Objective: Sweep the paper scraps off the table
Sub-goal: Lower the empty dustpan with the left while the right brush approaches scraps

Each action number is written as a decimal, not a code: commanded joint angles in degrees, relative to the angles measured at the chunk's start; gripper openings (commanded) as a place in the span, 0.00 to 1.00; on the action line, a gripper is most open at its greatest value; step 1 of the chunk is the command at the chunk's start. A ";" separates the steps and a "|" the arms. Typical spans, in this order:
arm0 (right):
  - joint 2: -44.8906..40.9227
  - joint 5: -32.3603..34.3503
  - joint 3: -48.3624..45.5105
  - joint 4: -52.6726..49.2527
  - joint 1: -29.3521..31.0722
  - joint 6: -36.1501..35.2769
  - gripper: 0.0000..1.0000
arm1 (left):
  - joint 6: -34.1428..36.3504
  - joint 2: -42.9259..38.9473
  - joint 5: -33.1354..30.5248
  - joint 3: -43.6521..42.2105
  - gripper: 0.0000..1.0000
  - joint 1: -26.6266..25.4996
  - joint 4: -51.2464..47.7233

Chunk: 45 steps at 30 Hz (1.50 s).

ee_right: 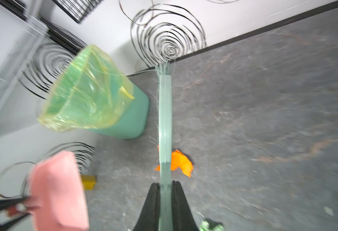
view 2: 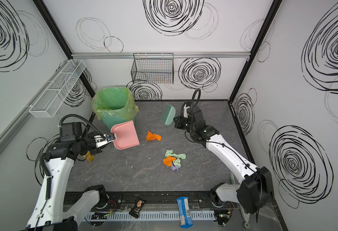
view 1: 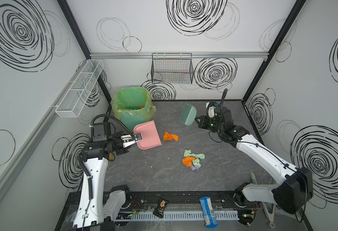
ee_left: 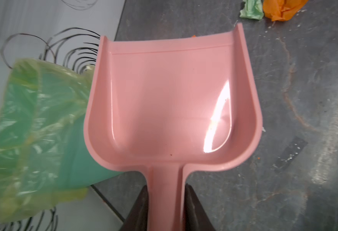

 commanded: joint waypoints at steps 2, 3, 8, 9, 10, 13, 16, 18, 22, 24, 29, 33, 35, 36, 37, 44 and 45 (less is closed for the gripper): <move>10.30 -6.24 3.26 16.57 2.34 15.14 0.00 | -4.90 -4.42 4.51 -7.05 0.00 -1.28 3.68; 12.80 -5.48 5.57 15.47 3.01 15.59 0.00 | -4.96 -4.54 4.71 -8.44 0.00 -1.46 3.36; 23.09 -7.95 10.81 18.86 4.33 21.94 0.00 | -5.42 -4.92 4.02 -14.22 0.00 -1.93 5.67; 24.97 -8.47 11.25 20.23 4.54 23.29 0.00 | -5.61 -4.88 3.70 -15.20 0.00 -1.95 6.41; 26.73 -8.75 11.79 20.97 4.79 24.17 0.00 | -5.58 -4.75 3.58 -15.92 0.00 -1.96 7.11; 31.51 -9.05 13.71 21.29 5.70 25.46 0.00 | -5.85 -3.90 3.40 -17.58 0.00 -2.09 8.88; 34.87 -9.15 14.21 20.68 6.43 25.63 0.00 | -5.76 -2.89 3.40 -18.67 0.00 -2.13 10.17; 35.63 -9.14 12.74 20.87 6.75 25.73 0.00 | -5.56 -2.43 3.31 -19.19 0.00 -2.13 10.83; 34.32 -10.14 6.12 23.45 6.84 26.72 0.00 | -5.45 -1.54 2.96 -20.21 0.00 -2.15 12.51; 31.96 -9.58 2.18 24.18 6.79 26.62 0.00 | -5.38 -0.93 3.04 -20.32 0.00 -2.13 13.17; 22.37 -7.48 -9.41 23.73 6.73 25.16 0.00 | -5.97 0.96 3.23 -20.83 0.00 -2.61 15.29; 12.64 -6.08 -20.10 23.14 6.37 25.26 0.00 | -6.74 1.88 2.80 -21.20 0.00 -3.73 16.84; 6.84 -5.63 -26.25 22.90 6.10 26.17 0.00 | -7.44 2.34 2.53 -21.29 0.00 -4.74 17.75; 4.10 -5.38 -28.65 22.46 5.97 26.44 0.00 | -7.92 2.52 2.41 -21.25 0.00 -5.25 18.08; 1.02 -5.14 -31.05 21.60 5.71 26.69 0.00 | -8.34 2.67 2.27 -21.33 0.00 -5.80 18.51; -19.75 -3.32 -36.12 12.59 4.03 21.66 0.00 | -12.20 3.97 0.14 -21.69 0.00 -10.86 22.30; -22.10 -3.04 -35.51 11.53 3.95 19.89 0.00 | -12.55 4.22 -0.30 -21.64 0.00 -11.52 22.65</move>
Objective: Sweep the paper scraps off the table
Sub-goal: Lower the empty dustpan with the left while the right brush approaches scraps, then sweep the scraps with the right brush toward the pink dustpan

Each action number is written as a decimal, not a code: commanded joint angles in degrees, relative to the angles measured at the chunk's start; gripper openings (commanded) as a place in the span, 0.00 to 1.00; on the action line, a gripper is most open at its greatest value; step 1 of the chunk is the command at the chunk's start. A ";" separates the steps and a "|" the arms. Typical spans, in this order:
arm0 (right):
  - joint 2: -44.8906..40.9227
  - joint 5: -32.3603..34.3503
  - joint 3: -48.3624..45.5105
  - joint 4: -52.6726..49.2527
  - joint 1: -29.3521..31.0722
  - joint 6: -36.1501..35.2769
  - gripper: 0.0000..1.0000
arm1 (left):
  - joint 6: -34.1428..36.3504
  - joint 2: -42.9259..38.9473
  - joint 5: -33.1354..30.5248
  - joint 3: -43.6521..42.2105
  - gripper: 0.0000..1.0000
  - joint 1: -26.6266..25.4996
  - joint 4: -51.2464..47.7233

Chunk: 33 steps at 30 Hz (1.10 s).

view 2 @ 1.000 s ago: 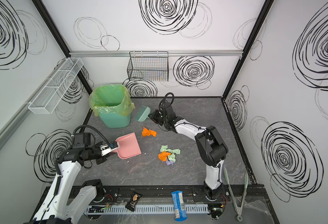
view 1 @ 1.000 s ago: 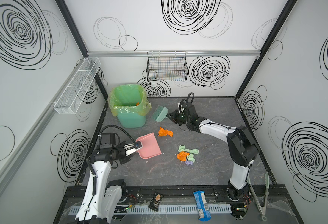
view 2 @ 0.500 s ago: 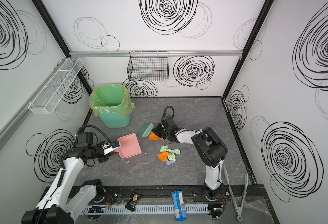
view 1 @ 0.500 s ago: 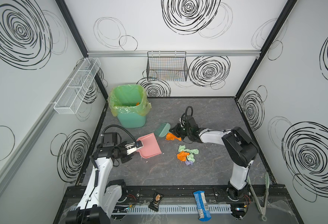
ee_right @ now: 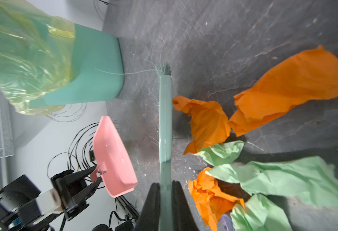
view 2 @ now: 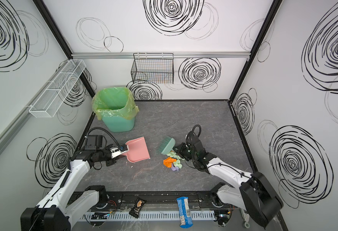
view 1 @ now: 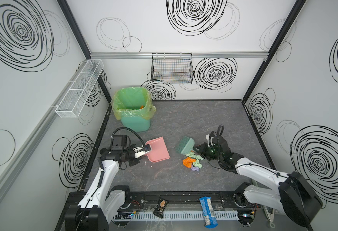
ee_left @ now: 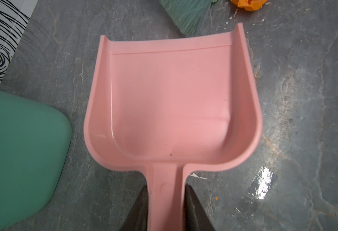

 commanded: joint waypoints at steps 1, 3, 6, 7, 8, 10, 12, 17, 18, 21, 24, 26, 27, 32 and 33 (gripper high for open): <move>-7.61 2.63 2.37 -3.84 -0.56 -5.90 0.00 | -2.96 0.89 -0.78 -0.41 0.00 -2.41 3.43; -11.09 3.02 5.58 -8.98 -1.42 -10.26 0.00 | -3.47 1.49 -1.71 -0.59 0.00 -3.85 4.42; -11.09 1.60 14.45 -24.26 -2.99 -23.73 0.00 | -3.54 2.60 -3.04 -0.69 0.00 -5.14 5.56; -10.36 1.34 17.21 -29.65 -2.93 -29.45 0.00 | -3.35 2.99 -3.18 -0.82 0.00 -5.19 5.72; -9.61 -0.28 19.02 -33.98 -2.77 -34.63 0.00 | -3.16 3.40 -3.25 -0.86 0.00 -5.19 5.88; -7.63 -4.96 20.94 -41.94 -2.60 -42.81 0.00 | -3.08 4.12 -3.32 -1.11 0.00 -5.20 6.37; -5.34 -8.64 22.79 -48.94 -1.37 -49.89 0.00 | -3.14 4.50 -3.02 -1.44 0.00 -5.19 6.92; -4.56 -10.93 28.11 -56.24 5.86 -58.62 0.00 | -3.82 4.92 -2.32 -2.39 0.00 -5.19 8.02; -4.78 -11.52 28.91 -56.92 7.35 -59.61 0.00 | -3.79 4.92 -2.40 -2.61 0.00 -5.19 8.12; -4.78 -15.82 30.88 -56.97 11.71 -61.38 0.00 | -3.70 4.90 -2.62 -3.16 0.00 -5.10 8.76; -2.35 -12.02 33.25 -58.87 15.59 -61.23 0.00 | -3.53 5.07 -2.61 -3.11 0.00 -5.02 8.85; 1.64 -7.25 35.20 -64.47 16.73 -62.55 0.00 | -3.30 4.93 -2.64 -3.04 0.00 -4.92 8.72; 3.76 -2.78 35.97 -67.32 17.39 -60.71 0.00 | -3.13 4.87 -2.62 -3.14 0.00 -4.77 8.71; 10.48 1.37 36.35 -68.84 19.26 -59.08 0.00 | -2.39 4.65 -1.84 -3.81 0.00 -3.74 9.07; 11.22 1.88 36.58 -69.06 19.30 -58.94 0.00 | -2.31 4.72 -1.63 -3.92 0.00 -3.62 9.07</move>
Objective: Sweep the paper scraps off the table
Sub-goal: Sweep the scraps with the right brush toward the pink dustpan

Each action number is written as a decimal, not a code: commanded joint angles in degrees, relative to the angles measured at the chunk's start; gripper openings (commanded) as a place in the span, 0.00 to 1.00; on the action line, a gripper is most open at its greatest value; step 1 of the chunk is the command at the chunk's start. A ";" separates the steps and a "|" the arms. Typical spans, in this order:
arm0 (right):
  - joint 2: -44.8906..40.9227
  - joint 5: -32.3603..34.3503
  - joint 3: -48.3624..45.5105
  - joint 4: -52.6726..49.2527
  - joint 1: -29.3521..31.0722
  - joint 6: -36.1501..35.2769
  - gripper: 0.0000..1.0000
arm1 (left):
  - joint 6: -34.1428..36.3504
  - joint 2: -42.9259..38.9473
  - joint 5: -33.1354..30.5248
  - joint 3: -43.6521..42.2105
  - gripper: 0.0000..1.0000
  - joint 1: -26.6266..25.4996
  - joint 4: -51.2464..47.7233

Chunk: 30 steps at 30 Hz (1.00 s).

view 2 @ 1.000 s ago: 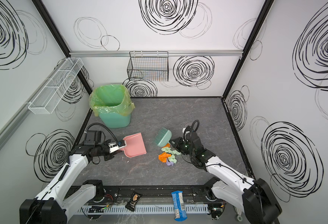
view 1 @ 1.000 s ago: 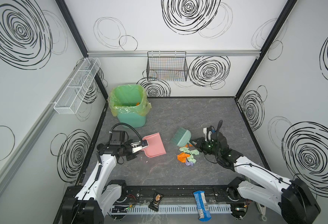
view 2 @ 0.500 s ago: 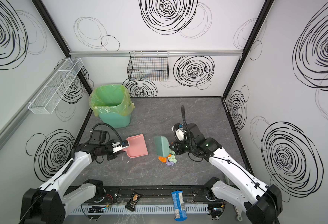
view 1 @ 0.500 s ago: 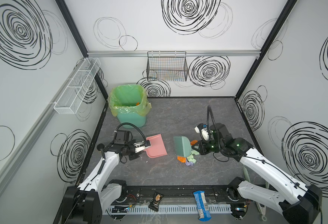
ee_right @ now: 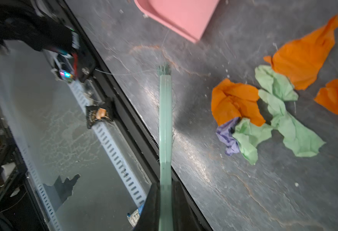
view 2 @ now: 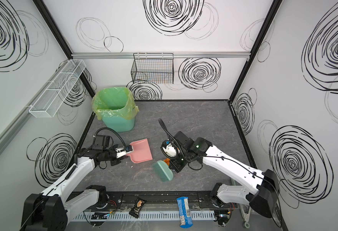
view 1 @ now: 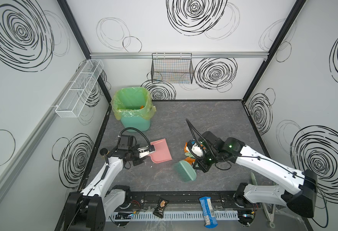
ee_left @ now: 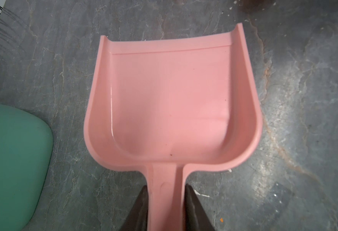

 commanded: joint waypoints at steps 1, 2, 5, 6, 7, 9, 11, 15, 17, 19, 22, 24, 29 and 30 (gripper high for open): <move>1.41 5.04 1.08 -4.66 1.07 0.03 0.00 | 0.97 -0.15 2.14 -1.04 0.00 0.73 1.62; 2.14 6.23 0.93 -4.35 1.04 0.34 0.00 | 1.01 -0.14 2.36 -1.34 0.00 0.83 1.78; 4.85 10.90 0.97 -4.49 1.07 2.38 0.00 | 1.04 -0.40 2.72 -2.06 0.00 0.92 2.24; 5.56 12.10 1.35 -4.76 1.03 2.74 0.00 | 1.11 -0.50 2.76 -2.17 0.00 0.92 2.26; 6.27 13.14 1.96 -4.96 0.95 2.97 0.00 | 1.26 -0.58 2.81 -2.28 0.00 1.05 2.28; 7.38 15.22 3.28 -5.50 0.88 3.82 0.00 | 1.61 -0.76 2.85 -2.37 0.00 1.26 2.26; 8.40 17.83 4.34 -6.12 0.61 5.22 0.00 | 1.80 -0.65 2.94 -2.37 0.00 1.61 2.26; 10.04 21.40 5.87 -6.73 0.46 6.68 0.00 | 2.36 -0.16 3.38 -2.20 0.00 2.32 2.26; 10.85 23.32 6.73 -7.08 0.56 7.53 0.00 | 2.51 0.24 3.55 -2.24 0.00 2.56 2.34; 11.78 24.35 7.59 -7.64 0.51 8.01 0.00 | 2.47 0.61 3.71 -2.26 0.00 2.57 2.51; 12.82 25.26 8.87 -7.97 0.65 8.46 0.00 | 2.39 1.07 3.93 -2.22 0.00 2.58 2.77; 13.06 25.89 10.13 -7.77 0.69 8.57 0.00 | 2.34 1.26 4.02 -2.14 0.00 2.59 2.93; 11.03 24.22 13.81 -4.63 1.27 6.16 0.00 | 2.30 1.56 3.99 -1.69 0.00 2.45 2.73; 10.31 23.65 14.28 -3.66 2.05 4.06 0.00 | 2.39 1.61 4.00 -1.54 0.00 2.37 2.63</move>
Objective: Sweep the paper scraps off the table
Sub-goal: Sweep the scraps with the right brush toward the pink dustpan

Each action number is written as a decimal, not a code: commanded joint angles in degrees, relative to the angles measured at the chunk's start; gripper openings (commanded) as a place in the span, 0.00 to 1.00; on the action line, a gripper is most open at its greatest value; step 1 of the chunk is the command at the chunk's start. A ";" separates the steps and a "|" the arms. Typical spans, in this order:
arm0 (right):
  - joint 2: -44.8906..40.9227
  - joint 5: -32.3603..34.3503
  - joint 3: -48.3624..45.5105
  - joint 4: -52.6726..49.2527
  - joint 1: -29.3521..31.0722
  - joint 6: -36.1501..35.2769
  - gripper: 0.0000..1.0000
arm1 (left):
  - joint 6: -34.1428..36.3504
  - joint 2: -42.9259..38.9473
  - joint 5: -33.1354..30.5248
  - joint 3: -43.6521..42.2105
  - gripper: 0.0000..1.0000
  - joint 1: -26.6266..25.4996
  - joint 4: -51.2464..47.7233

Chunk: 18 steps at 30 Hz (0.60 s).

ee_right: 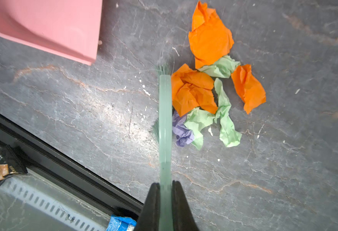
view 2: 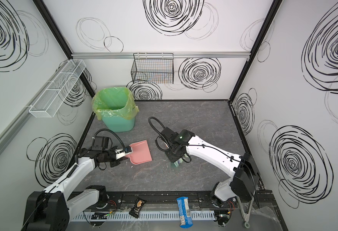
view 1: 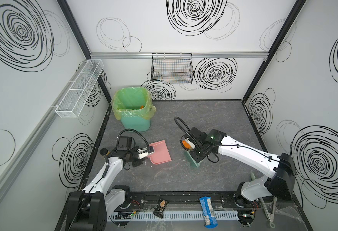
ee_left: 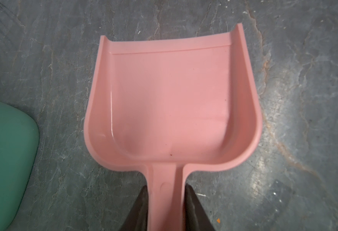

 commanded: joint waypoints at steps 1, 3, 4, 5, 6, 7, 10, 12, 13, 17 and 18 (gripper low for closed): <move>-2.49 0.69 2.62 1.38 1.85 -4.77 0.00 | 1.02 0.52 1.71 0.47 0.00 -0.03 1.32; -2.98 -0.82 3.55 1.18 2.02 -6.07 0.00 | 1.46 1.09 1.06 1.22 0.00 -0.66 0.78; -2.97 -1.85 4.44 0.87 2.01 -6.40 0.00 | 1.77 1.54 0.63 1.74 0.00 -1.04 0.43; -2.89 -3.30 5.17 0.35 2.01 -6.55 0.00 | 2.03 2.01 0.15 2.32 0.00 -1.37 -0.07; -2.82 -4.68 5.80 -0.13 2.10 -6.74 0.00 | 2.46 2.39 0.08 2.84 0.00 -1.59 -0.57; -2.82 -6.06 6.35 -0.55 2.26 -6.80 0.00 | 2.78 2.78 -0.09 3.48 0.00 -1.83 -0.95; -4.29 -7.74 5.80 -0.46 2.55 -6.79 0.00 | 3.75 4.34 -1.09 5.09 0.00 -2.75 -1.36; -6.00 -6.75 5.50 -0.10 2.49 -6.19 0.00 | 4.42 5.70 -2.22 6.39 0.00 -3.54 -1.36; -7.09 -5.93 5.70 0.09 2.33 -5.32 0.00 | 4.76 6.55 -2.59 7.25 0.00 -3.91 -1.28; -11.99 -1.51 8.18 0.48 0.49 0.60 0.00 | 5.74 11.22 -4.77 11.43 0.00 -5.88 -1.75; -13.47 0.50 8.90 0.63 -0.30 2.85 0.00 | 5.78 12.31 -5.21 12.50 0.00 -6.35 -1.88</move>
